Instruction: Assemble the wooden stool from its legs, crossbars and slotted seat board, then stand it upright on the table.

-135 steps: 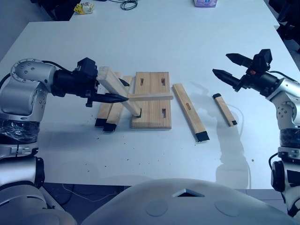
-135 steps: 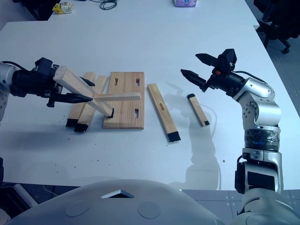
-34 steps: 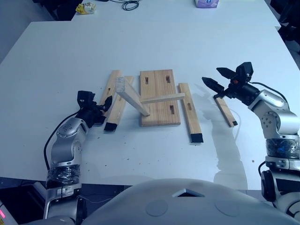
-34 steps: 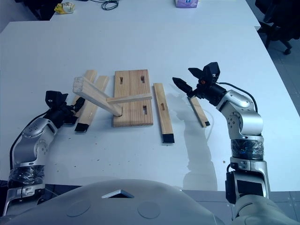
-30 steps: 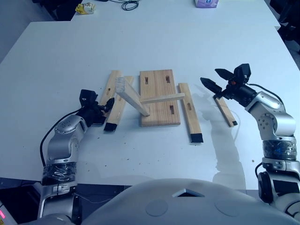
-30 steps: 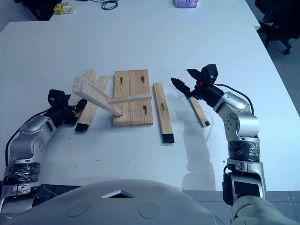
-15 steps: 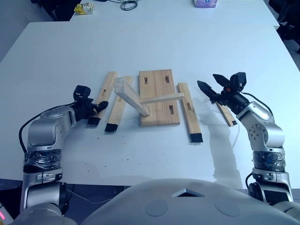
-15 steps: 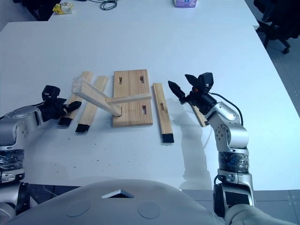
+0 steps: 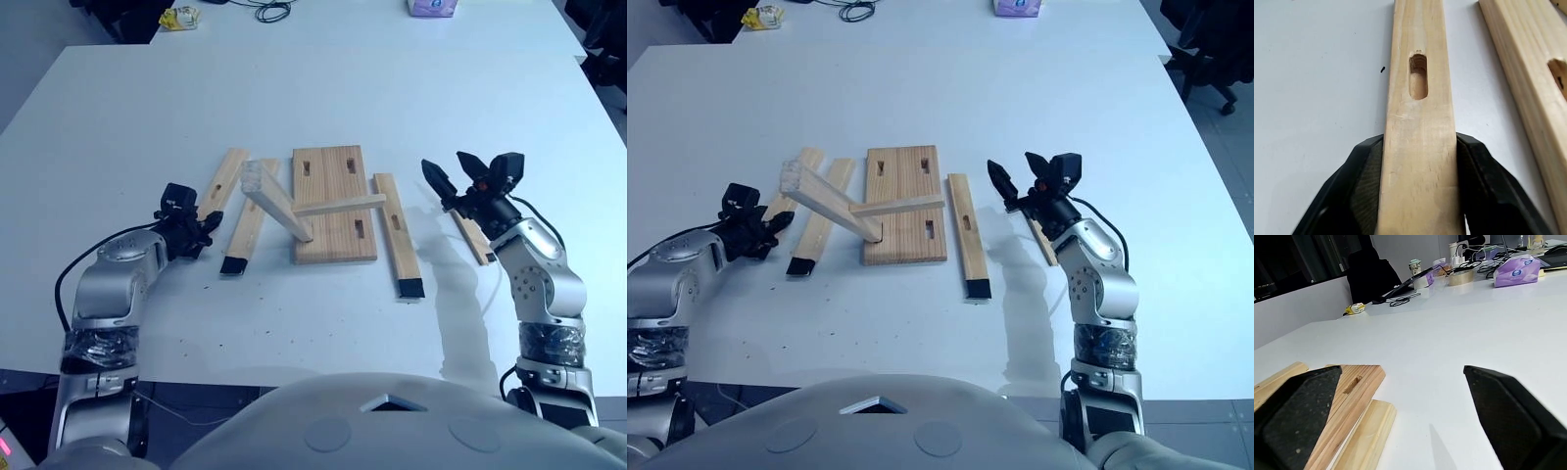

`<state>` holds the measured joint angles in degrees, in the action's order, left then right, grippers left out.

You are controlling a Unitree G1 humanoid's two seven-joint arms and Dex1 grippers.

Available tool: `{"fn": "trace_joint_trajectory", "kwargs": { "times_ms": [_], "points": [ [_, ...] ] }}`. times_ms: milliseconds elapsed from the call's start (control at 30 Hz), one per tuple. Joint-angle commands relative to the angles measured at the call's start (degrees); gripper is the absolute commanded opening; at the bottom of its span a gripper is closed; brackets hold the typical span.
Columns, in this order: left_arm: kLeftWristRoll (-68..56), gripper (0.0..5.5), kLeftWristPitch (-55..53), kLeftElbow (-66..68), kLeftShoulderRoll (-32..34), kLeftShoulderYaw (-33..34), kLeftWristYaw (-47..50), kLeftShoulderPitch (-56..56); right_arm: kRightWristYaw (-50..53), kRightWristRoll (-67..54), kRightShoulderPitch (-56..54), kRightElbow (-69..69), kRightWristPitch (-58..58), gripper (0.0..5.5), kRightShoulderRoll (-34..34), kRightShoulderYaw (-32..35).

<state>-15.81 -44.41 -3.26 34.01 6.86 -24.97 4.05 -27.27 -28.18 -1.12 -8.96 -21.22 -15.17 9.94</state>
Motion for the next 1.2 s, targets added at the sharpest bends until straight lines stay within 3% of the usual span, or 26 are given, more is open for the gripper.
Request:
{"fn": "trace_joint_trajectory", "kwargs": {
  "times_ms": [33,267,400,600,767,967,1200],
  "points": [
    [0.61,2.02,0.01,5.32,2.65,0.19,-2.24,7.46,2.09,-0.63,0.59,-1.95,0.49,4.60,1.49,1.04],
    [-8.83,2.02,2.81,11.74,3.26,10.58,-5.98,31.29,0.78,-3.40,-10.60,3.20,-1.49,4.60,-0.12,2.52],
    [-15.27,2.02,4.51,12.34,0.08,8.66,-15.45,41.59,-1.72,-9.61,-18.89,2.70,-6.75,4.60,-1.16,3.06],
    [-27.10,2.02,3.12,4.69,-1.05,7.33,-31.13,39.30,-11.56,-22.41,-29.69,-2.34,-17.09,4.60,-5.01,1.17],
    [-36.60,2.02,-3.03,1.32,-1.16,9.50,-33.27,39.26,-14.75,-32.13,-35.88,-3.43,-22.45,4.60,-7.04,3.34],
    [-42.44,2.02,-7.34,-3.94,0.35,7.10,-38.05,36.30,-18.06,-33.21,-41.60,-0.36,-24.11,4.60,-8.76,1.52],
    [-39.77,2.02,-4.52,-6.01,2.05,3.25,-42.96,33.97,-19.64,-33.85,-45.56,1.16,-25.96,4.60,-7.64,-0.63]
  ]
}}
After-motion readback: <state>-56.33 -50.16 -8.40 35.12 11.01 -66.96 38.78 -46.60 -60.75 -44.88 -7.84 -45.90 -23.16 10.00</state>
